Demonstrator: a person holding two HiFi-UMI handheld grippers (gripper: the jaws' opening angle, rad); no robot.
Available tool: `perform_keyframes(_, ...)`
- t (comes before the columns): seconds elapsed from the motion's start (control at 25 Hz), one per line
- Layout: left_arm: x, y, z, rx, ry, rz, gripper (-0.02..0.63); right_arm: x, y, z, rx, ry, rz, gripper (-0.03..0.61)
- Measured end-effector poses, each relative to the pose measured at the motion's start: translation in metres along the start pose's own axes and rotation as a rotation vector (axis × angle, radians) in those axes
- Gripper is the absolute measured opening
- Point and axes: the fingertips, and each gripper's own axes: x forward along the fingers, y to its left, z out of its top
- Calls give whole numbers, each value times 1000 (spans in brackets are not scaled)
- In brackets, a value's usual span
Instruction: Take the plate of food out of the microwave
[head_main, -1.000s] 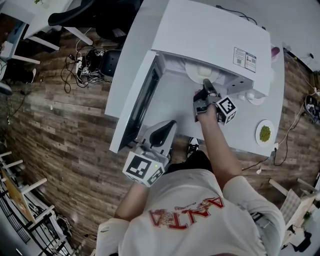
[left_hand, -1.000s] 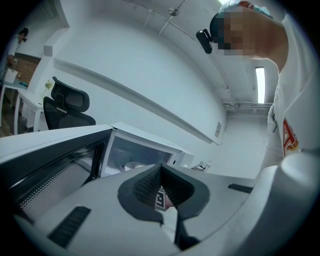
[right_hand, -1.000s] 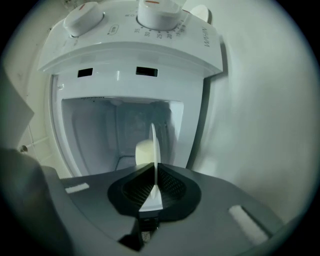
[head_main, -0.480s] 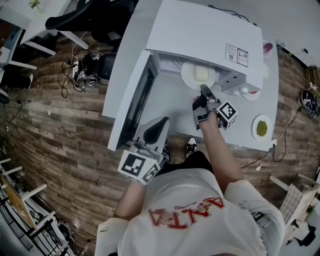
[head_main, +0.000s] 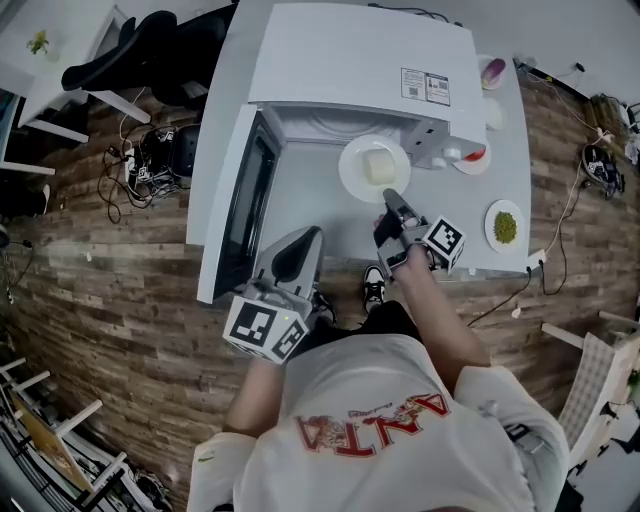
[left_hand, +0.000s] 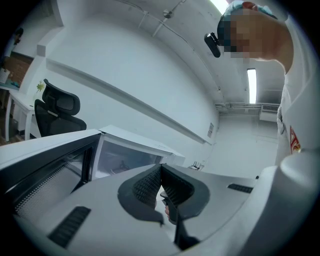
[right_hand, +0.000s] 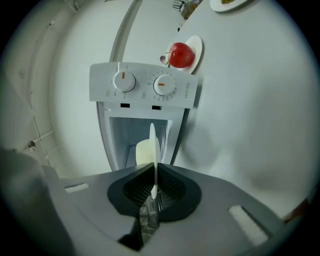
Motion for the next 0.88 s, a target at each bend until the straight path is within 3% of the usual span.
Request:
perform_keyframes(0.4, 26, -44, -10, 31, 41, -133, 8, -86, -44, 20, 26, -68, -48, 17)
perform_keyframes(0.88, 46, -84, -29, 58, 107, -208, 8, -143, -88, 70, 60, -213, -90, 17)
